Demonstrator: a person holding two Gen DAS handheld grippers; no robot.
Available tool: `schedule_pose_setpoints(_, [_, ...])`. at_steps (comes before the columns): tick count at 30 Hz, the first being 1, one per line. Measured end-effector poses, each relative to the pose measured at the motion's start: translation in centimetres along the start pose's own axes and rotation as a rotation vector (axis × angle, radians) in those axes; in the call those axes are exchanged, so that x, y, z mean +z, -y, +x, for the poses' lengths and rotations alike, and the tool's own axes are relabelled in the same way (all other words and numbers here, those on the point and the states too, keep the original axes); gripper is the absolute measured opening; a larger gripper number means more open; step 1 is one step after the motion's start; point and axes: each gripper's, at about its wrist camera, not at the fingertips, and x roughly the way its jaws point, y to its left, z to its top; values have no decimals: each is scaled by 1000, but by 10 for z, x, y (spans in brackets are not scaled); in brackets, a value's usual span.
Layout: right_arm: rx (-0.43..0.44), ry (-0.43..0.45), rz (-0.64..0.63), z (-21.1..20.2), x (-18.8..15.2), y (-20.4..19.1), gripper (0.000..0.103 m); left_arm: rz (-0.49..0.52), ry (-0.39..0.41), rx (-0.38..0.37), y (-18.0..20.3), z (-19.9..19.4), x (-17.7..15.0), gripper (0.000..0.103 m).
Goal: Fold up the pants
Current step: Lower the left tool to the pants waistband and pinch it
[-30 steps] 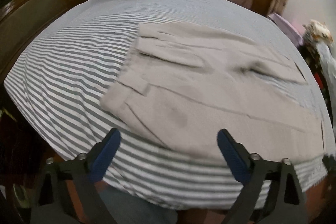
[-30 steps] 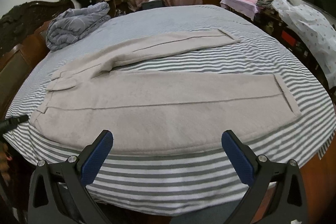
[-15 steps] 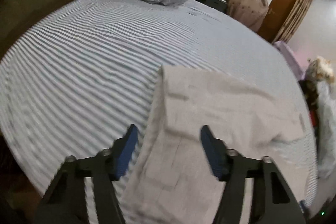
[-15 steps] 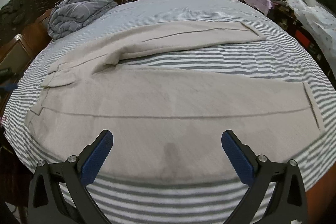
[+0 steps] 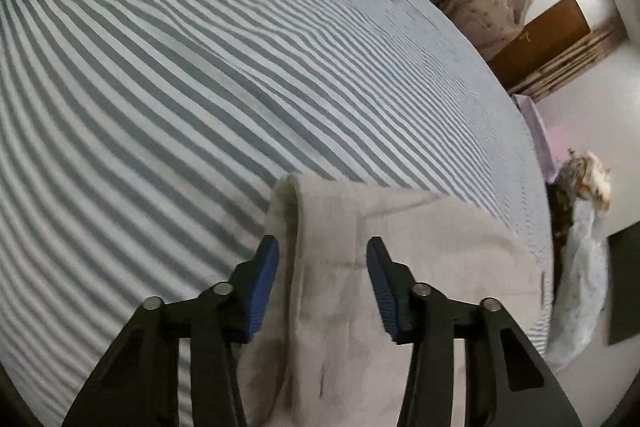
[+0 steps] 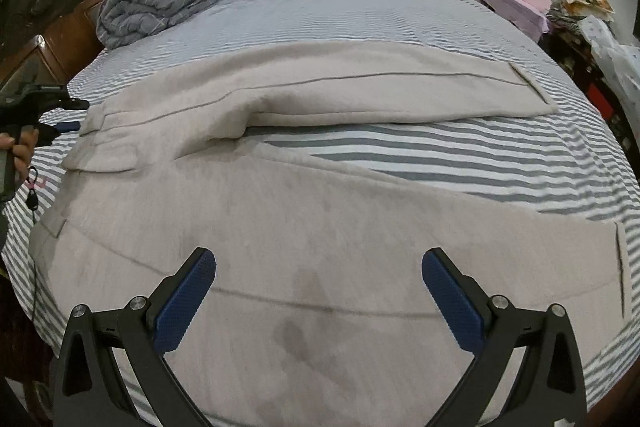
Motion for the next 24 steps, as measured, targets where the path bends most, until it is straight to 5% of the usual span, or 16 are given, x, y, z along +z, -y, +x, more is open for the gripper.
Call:
schedule_pose_setpoints(7, [17, -29, -12, 36, 33, -10, 103, -36, -42, -82, -4, 32, 16, 39])
schedule_pose_setpoints(12, [29, 5, -72, 52, 85, -20, 103, -155, -27, -157, -18, 46, 20, 39])
schedule_pose_setpoints(14, [33, 27, -89, 58, 108, -26, 103, -176, -6, -153, -21, 45, 18, 26])
schedule_pose_setpoints(16, [41, 43, -111, 63, 126, -32, 103, -143, 29, -145, -20, 38, 14, 19])
schedule_pose_setpoints(17, [49, 45, -123, 67, 133, -36, 103, -128, 50, -154, -18, 34, 10, 7])
schedule_pose_setpoints(24, [126, -13, -298, 123, 200, -62, 99, -10, 204, -162, 9, 4, -3, 7])
